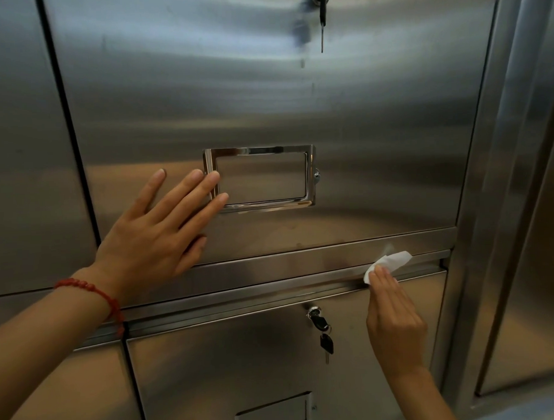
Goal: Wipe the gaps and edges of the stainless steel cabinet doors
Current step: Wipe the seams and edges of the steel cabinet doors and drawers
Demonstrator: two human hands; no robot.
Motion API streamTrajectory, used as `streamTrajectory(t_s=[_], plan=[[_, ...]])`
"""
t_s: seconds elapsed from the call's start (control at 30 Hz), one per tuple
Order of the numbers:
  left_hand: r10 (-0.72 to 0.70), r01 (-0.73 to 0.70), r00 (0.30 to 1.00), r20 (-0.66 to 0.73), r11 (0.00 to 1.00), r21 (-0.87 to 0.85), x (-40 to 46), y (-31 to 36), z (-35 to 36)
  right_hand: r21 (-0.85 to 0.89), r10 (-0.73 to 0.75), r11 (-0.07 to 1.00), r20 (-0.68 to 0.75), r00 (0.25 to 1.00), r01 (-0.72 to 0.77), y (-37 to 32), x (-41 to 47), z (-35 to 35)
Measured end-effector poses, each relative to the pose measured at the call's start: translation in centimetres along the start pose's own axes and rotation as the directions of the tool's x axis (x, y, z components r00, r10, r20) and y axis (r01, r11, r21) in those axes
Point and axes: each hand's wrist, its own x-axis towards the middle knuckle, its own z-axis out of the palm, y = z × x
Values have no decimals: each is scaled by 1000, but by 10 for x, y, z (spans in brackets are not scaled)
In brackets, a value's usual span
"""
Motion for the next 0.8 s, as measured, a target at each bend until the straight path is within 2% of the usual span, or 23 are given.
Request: streamTrajectory(t_s=[0.1, 0.23, 0.4, 0.47, 0.63, 0.8], plan=[[-2, 2, 1000, 3, 1000, -2, 0, 0, 0, -4, -17, 1000, 13, 1000, 17, 3, 0, -2], [0, 0, 1000, 9, 1000, -3, -1, 0, 1, 15, 124, 992, 36, 992, -124, 14, 7, -3], [-7, 7, 1000, -2, 1000, -2, -1, 0, 1, 12, 21, 1000, 33, 999, -22, 6, 6, -3], [-7, 7, 1000, -2, 1000, -5, 0, 0, 1, 32, 23, 999, 47, 999, -25, 7, 5, -3], [-6, 6, 1000, 2, 1000, -10, -1, 0, 0, 51, 172, 983, 59, 983, -175, 17, 12, -6], [-8, 8, 1000, 2, 1000, -13, -1, 0, 1, 30, 61, 998, 67, 996, -63, 10, 7, -4]])
